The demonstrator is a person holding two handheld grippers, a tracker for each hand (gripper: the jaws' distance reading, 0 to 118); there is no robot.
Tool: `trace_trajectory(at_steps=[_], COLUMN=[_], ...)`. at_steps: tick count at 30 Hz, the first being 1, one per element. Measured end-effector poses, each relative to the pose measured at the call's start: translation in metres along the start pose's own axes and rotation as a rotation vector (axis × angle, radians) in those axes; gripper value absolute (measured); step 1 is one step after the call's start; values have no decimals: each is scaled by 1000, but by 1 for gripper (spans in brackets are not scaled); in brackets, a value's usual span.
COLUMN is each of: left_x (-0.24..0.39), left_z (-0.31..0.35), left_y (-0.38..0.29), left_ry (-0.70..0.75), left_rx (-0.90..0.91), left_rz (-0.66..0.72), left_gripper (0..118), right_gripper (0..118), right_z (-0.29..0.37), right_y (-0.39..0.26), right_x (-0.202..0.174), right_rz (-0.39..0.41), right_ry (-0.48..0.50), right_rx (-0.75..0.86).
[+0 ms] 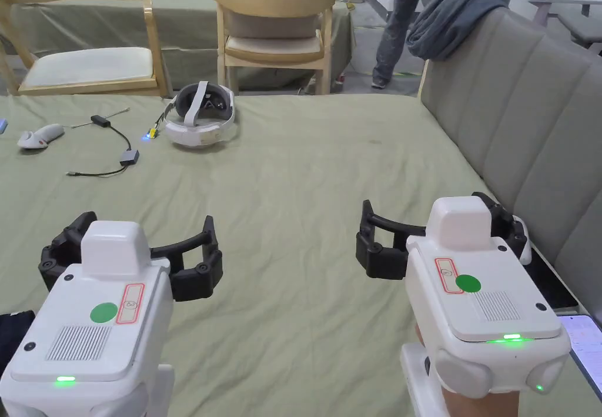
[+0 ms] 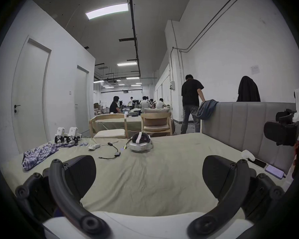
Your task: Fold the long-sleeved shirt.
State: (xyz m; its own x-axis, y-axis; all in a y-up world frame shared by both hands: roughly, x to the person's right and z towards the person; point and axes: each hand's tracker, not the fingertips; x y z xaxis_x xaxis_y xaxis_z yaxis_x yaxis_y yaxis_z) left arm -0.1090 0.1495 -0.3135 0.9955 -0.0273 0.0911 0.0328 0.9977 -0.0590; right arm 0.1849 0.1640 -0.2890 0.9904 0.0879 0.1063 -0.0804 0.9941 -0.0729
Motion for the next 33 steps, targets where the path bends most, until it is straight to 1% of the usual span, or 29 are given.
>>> trace_trajectory(at_steps=[4,9,14,17,19,28,33], left_x=[-1,-1,0,0,-3,-7,-5], left_z=[-1,0,0,0,0,1,0], left_y=[0,-1,0,0,1,0,0], left_ry=[-7,-12,-16,-9,-11,-1,1], left_rx=[-8,-13,-15,-13,-22,-26,-24], left_rz=[6,8,6,-4,10,17,9], left_gripper=[111,111,111,111,111,111,111], right_gripper=[118,118,118,118,118,118,118], right_z=[-2,-2,-3,-2,-3,-4,-6], right_y=[0,3,3,-1,-2,-6,-7], right_x=[1,3,3,2,3,2,4], right_rz=[8,9,-12,4,9,3,-15], right_ry=[-44,-38,-29,-47,-31,-32,-34], right_rx=[11,19,3,2,-15,-14,-36])
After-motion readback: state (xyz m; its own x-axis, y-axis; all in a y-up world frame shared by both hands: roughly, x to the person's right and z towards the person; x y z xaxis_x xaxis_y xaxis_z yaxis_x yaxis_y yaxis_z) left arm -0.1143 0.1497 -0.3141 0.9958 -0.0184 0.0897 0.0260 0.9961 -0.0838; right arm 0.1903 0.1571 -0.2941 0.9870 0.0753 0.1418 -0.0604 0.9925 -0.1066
